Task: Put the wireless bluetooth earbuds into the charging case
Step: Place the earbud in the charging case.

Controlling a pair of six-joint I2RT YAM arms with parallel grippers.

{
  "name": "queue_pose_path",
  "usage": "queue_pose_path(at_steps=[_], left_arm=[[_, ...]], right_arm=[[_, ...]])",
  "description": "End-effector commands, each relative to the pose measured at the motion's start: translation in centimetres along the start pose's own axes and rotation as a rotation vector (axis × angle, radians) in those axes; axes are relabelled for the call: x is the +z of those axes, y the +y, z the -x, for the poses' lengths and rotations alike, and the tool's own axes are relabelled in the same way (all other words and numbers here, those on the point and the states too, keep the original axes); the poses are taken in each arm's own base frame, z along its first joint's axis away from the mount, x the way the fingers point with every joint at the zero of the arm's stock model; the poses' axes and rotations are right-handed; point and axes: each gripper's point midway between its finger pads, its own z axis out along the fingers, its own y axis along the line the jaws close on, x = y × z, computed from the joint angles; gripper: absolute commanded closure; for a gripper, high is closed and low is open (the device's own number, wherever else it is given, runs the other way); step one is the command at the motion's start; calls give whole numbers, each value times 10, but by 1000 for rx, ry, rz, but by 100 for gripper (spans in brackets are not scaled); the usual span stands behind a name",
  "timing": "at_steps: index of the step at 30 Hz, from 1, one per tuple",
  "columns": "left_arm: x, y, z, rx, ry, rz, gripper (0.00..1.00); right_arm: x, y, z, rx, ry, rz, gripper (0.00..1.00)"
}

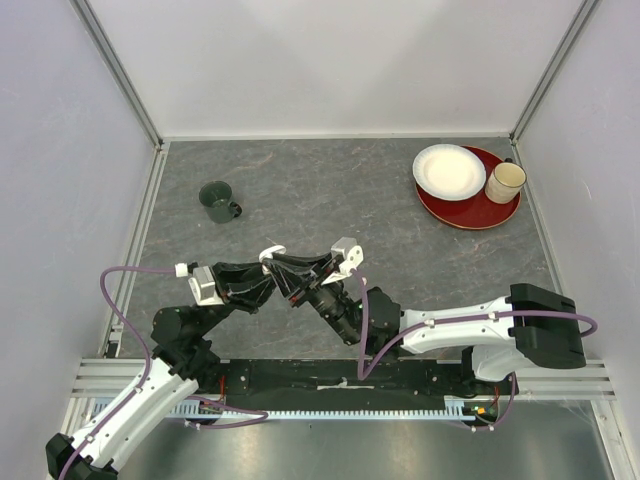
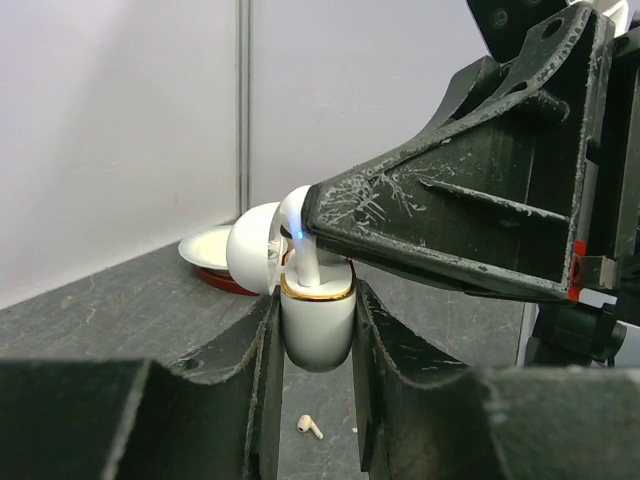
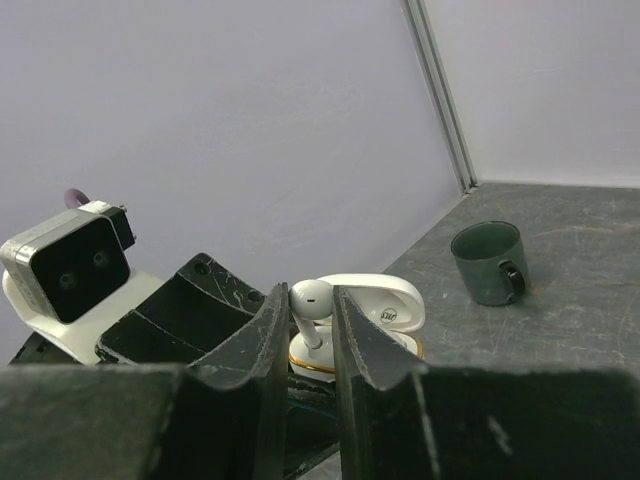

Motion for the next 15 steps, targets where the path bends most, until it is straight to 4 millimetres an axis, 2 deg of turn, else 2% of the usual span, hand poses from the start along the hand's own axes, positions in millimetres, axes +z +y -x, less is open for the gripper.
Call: queue_pose_path(at_steps=[1, 10, 13, 15], left_arm=[[2, 2, 30, 57, -118, 18, 98], [0, 10, 35, 76, -146, 67, 98], [0, 10, 36, 78, -147, 65, 98], [0, 10, 35, 78, -145, 63, 98]], right_arm=[[0, 4, 1, -45, -9, -23, 100], [-6, 2, -5, -105, 13, -60, 100], [-5, 1, -4, -122, 13, -69, 98], [-4, 2, -3, -131, 11, -67, 93]])
